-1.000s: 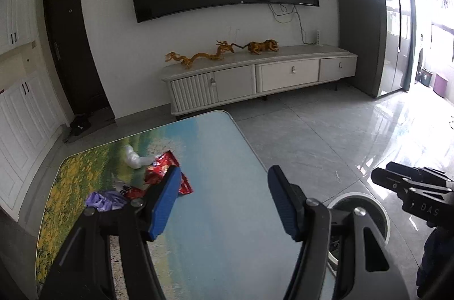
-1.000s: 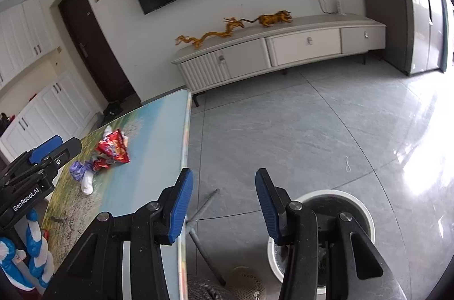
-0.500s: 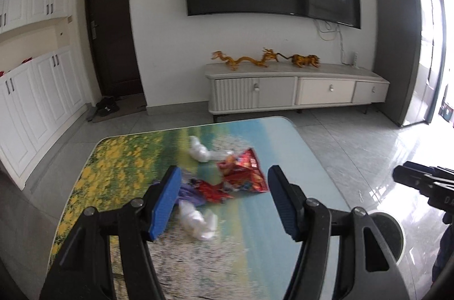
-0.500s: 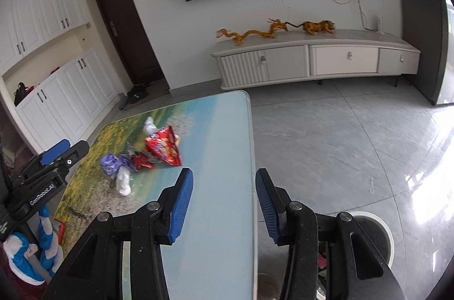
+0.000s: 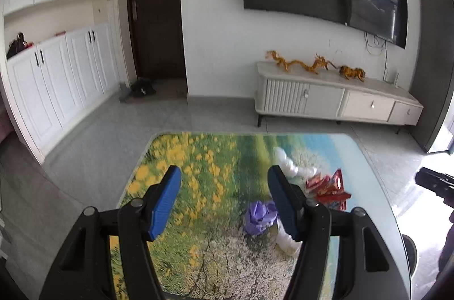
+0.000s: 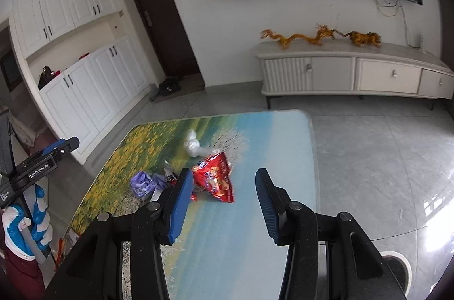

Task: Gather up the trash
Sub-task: 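Return both tools to the table above the remaining wrappers, then grasp the purple bag with left tool while right tool grasps red chip bag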

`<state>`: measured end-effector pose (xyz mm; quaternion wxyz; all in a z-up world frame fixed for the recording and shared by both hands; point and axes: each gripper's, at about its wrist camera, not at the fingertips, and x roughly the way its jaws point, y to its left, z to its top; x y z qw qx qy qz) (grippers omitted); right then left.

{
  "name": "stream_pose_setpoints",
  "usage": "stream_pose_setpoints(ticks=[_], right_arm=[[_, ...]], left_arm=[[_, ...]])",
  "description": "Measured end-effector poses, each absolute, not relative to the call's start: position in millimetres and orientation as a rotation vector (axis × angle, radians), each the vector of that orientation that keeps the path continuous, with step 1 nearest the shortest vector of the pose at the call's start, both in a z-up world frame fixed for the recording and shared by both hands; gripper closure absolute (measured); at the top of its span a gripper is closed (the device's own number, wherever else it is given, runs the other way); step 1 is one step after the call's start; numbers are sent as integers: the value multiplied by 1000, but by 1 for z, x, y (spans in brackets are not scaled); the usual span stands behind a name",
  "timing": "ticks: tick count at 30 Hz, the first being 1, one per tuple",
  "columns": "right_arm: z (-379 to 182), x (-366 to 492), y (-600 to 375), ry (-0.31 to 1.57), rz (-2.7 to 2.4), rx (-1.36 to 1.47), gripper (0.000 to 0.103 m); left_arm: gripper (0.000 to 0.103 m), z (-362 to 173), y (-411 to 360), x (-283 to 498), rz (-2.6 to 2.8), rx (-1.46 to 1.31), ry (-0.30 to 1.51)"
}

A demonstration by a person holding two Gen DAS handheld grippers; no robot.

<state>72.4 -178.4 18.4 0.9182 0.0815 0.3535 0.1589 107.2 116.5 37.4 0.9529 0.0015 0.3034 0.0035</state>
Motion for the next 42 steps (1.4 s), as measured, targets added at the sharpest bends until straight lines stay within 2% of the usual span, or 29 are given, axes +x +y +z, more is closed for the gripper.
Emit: stream_pose_setpoints(ticks=[4,8,10,12,16,18,25,26,29,31,33,35,42], right_arm=[[-2,92,-165,764,372,157,48],[-24,111,-150,790,396,135,31],[-32,119,-144,802,409,134,28],[-42,129,-136,812,417,118,20],[-62,147,-121,831,426,88,17],[-70,153,-115,833,428,72,11],[-92,175,-108,853,435,88,11],[-94,176,-109,856,436,98,13],[-100,178,-114,878,438,132,45],[-103,176,-121,886,450,163,57],[-103,171,-127,881,451,185,73],[-100,164,-135,867,448,209,78],[-79,133,-151,816,446,244,82]], left_arm=[[41,3,112,126,-63,-34,715],[41,-23,101,144,-68,-45,769],[41,-36,97,152,-61,-55,790],[41,-47,97,159,-51,-64,806],[41,-66,98,170,-39,-89,837],[41,-73,100,174,-33,-107,846],[41,-93,108,181,-54,-177,883],[41,-95,109,181,-58,-186,884],[42,-96,112,180,-72,-214,880],[49,-96,112,178,-81,-217,877],[62,-95,112,176,-96,-229,876],[71,-94,110,173,-114,-240,875],[78,-85,108,158,-134,-262,854]])
